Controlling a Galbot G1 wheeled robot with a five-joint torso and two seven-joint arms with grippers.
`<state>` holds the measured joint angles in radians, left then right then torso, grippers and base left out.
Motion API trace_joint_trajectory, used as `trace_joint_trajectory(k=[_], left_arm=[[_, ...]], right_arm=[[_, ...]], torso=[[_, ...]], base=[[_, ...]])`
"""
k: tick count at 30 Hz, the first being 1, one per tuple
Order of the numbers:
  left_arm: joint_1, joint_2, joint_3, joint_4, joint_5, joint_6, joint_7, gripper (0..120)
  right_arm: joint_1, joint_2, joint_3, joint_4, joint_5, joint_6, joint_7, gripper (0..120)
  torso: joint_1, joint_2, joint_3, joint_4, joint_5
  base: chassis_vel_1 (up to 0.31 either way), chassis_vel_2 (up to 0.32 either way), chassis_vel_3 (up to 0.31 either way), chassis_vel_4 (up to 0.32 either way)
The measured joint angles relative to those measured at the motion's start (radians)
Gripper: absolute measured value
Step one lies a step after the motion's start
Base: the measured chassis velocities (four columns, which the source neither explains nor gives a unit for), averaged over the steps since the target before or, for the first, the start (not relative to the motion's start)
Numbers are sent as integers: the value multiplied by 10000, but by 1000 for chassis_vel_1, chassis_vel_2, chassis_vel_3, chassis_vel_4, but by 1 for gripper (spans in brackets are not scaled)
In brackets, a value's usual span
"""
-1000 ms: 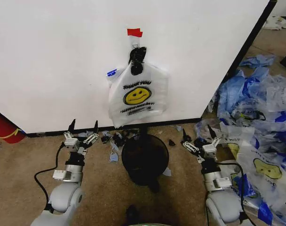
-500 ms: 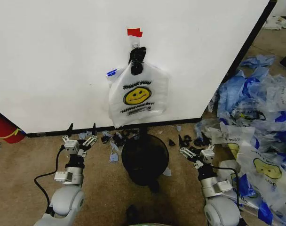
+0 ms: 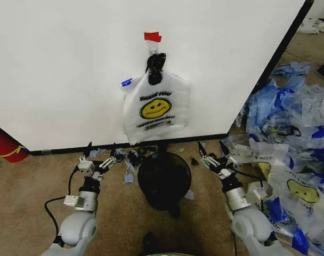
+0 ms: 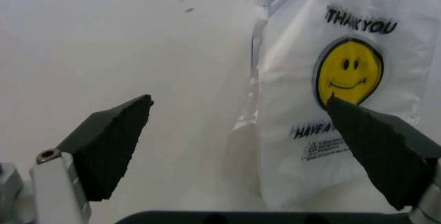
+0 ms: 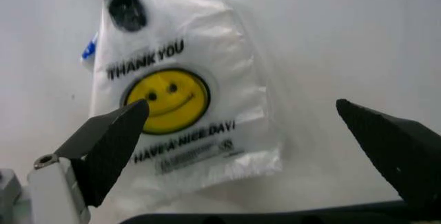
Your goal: Pick up the garbage bag from the wall and place it over the trash bin.
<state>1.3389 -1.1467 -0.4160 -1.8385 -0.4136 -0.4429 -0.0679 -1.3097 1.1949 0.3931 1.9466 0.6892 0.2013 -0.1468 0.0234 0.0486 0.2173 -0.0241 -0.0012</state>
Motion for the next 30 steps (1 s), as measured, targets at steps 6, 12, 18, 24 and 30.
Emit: trace_joint_trajectory(k=[6, 12, 18, 24, 30], left_arm=[[191, -81, -12, 45, -28, -12, 70, 100], [472, -232, -140, 44, 52, -87, 94, 100], [674, -367, -306, -35, 166, -129, 92, 100], [708, -494, -362, -61, 202, -134, 68, 100], [748, -619, -352, 76, 255, -169, 61, 100]], right_arm=[[1736, -285, -347, -860, 1312, -535, -329, 100], [2789, -344, -729, -1794, 2058, -720, -791, 100], [3338, -171, -1167, -2423, 2458, -855, -1353, 100], [3967, 25, -1621, -2997, 2740, -968, -1685, 100], [5043, 63, -2118, -3599, 2951, -1101, -1989, 100]], torso=[[1, -1, 1, 8, 3], [1, -1, 1, 7, 4], [0, 0, 1, 5, 3], [1, -1, 1, 3, 2], [1, -1, 1, 6, -2]], base=[[0, 0, 0, 0], [0, 0, 0, 0], [0, 0, 0, 0], [0, 0, 0, 0], [0, 0, 0, 0]])
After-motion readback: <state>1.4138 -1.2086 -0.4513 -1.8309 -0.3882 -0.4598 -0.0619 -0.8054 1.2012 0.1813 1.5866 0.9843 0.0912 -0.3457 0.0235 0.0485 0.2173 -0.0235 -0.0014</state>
